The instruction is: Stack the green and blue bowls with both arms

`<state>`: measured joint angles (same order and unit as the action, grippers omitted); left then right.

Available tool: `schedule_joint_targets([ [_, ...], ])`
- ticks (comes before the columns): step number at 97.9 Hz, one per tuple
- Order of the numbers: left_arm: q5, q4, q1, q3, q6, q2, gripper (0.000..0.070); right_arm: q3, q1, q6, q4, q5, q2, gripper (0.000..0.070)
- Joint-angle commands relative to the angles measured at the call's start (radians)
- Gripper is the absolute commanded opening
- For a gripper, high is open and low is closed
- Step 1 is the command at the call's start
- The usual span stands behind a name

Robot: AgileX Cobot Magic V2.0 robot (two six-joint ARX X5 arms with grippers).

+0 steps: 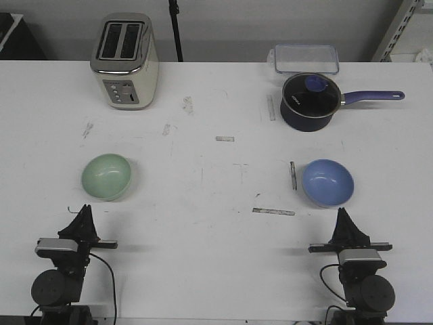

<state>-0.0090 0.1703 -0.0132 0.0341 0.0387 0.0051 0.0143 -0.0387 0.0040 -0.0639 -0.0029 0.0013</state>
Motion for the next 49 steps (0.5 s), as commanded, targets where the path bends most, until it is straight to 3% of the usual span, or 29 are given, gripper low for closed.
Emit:
schedule_joint_targets([
  [1,0.001,0.011,0.001,-0.022,0.001,-0.002,0.0002,-0.002,0.000,-0.002,-0.011,0.003,0.000,0.0003],
  [49,0.001,0.011,0.001,-0.022,0.001,-0.002,0.0002,0.043,0.000,-0.001,-0.007,0.004,0.012,0.0003],
])
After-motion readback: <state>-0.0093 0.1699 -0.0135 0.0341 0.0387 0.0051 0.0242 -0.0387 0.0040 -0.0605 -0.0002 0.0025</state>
